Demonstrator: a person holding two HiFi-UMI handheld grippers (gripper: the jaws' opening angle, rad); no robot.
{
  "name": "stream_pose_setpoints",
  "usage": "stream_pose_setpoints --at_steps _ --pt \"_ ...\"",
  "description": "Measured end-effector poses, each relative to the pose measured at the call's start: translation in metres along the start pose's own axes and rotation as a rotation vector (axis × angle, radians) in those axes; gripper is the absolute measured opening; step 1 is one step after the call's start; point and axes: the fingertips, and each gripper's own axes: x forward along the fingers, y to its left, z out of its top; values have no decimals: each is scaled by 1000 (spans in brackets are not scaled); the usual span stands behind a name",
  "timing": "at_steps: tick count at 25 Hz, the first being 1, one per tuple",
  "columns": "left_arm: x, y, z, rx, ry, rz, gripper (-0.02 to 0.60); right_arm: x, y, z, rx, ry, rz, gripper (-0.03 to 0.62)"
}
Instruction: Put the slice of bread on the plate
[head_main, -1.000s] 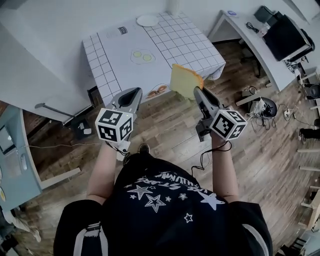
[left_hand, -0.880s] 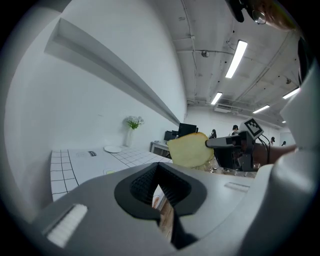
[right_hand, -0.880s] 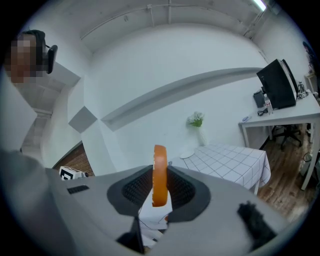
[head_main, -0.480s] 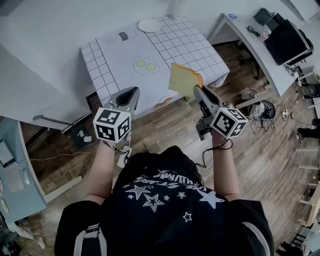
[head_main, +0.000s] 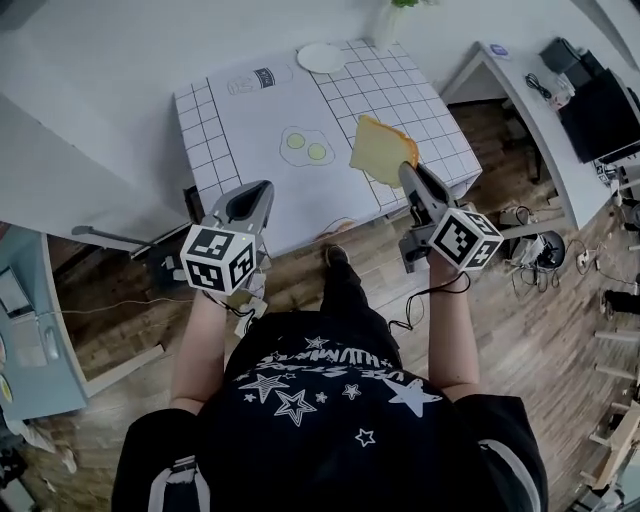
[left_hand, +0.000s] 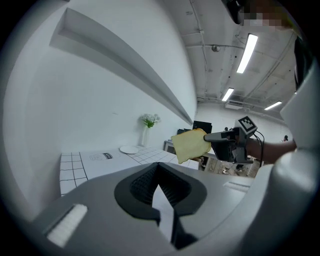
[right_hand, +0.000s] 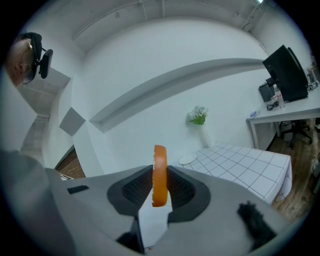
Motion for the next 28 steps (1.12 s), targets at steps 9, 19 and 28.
stream_pose_setpoints --at_steps 9,19,28 --pt "54 51 21 -64 4 167 9 96 -54 20 14 91 122 91" --pt "122 76 53 -82 -5 249 9 170 -106 51 -8 151 190 91" --pt "173 100 80 -71 1 313 9 241 -156 67 -80 212 210 92"
